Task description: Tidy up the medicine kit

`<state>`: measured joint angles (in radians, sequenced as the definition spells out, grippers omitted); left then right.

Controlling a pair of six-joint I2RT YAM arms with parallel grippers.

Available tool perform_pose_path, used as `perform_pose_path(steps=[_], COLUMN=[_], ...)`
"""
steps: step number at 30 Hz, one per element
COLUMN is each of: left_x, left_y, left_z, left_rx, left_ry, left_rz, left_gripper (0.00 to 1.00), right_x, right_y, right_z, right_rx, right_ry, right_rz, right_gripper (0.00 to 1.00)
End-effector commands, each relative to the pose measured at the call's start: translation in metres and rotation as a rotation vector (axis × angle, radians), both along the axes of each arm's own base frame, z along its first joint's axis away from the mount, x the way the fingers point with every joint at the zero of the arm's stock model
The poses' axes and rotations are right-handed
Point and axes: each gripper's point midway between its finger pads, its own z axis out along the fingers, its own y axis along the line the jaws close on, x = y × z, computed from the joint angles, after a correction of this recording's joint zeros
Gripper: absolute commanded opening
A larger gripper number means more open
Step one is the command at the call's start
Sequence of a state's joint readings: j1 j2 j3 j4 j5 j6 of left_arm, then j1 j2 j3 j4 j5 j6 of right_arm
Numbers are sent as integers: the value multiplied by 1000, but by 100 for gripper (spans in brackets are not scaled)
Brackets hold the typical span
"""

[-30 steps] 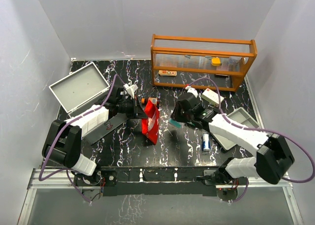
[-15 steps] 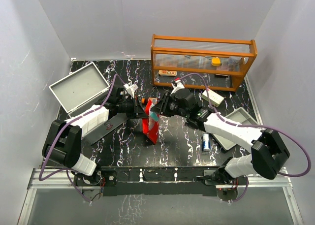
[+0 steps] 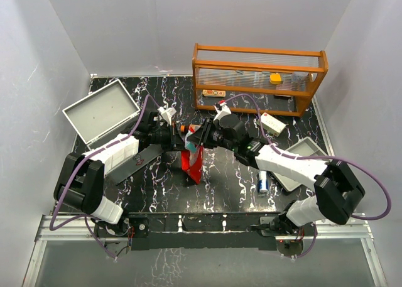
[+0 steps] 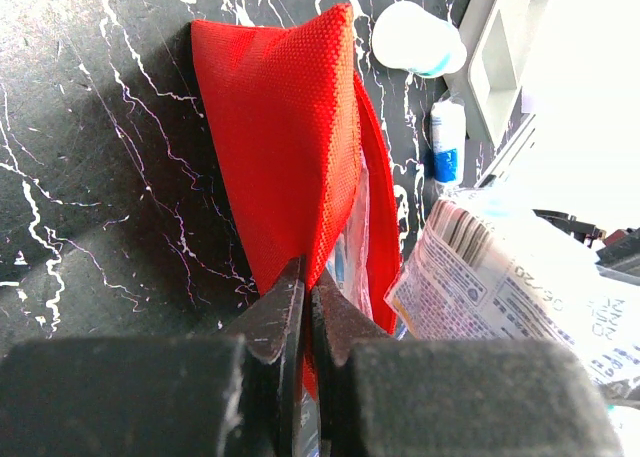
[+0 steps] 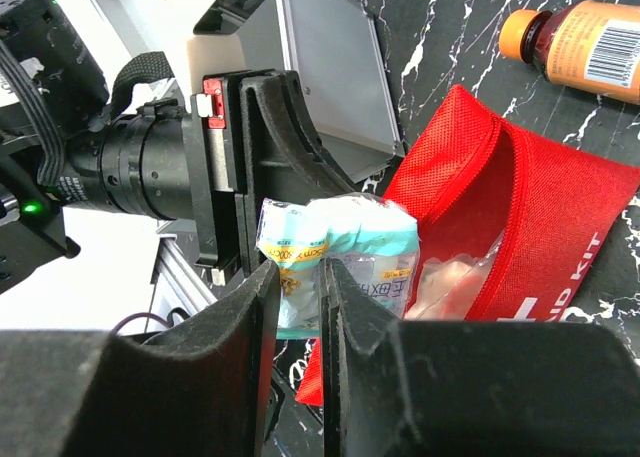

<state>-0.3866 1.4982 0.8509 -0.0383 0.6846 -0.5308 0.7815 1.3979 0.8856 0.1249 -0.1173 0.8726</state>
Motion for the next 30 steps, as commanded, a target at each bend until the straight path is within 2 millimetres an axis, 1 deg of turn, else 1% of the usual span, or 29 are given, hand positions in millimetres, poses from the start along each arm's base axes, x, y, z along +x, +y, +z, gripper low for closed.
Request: perform_pose_path(steps=[1, 4, 11, 14, 21, 26, 27, 30], left_x=[0, 1, 1, 2, 3, 4, 3, 3], left_y=[-3, -3, -3, -3, -3, -3, -3, -4], left_z=[9, 9, 9, 9, 10, 12, 12, 13], left_rx=[-17, -17, -13, -12, -14, -15, -16, -20], left_ry=[-16, -17, -16, -17, -21, -23, -23, -25], left_rz=[-24, -22, -19, -16, -11, -12, -12, -14], left_gripper=[0, 0, 0, 0, 0, 0, 0, 0], right_x=[7, 6, 3, 2, 6, 9, 10, 15], right_y=[1, -1, -17, -21, -18, -18, -19, -19], right_z=[3, -5, -22, -31, -39, -54, -60, -66], right_rx=[5, -11, -71, -96, -138, -205, -221, -244], right_ry=[-37, -21, 8, 28, 84, 121, 133, 140], right_rz=[-15, -16, -68, -76, -85, -87, -92, -110], right_gripper=[19, 19, 19, 19, 19, 20, 20, 20])
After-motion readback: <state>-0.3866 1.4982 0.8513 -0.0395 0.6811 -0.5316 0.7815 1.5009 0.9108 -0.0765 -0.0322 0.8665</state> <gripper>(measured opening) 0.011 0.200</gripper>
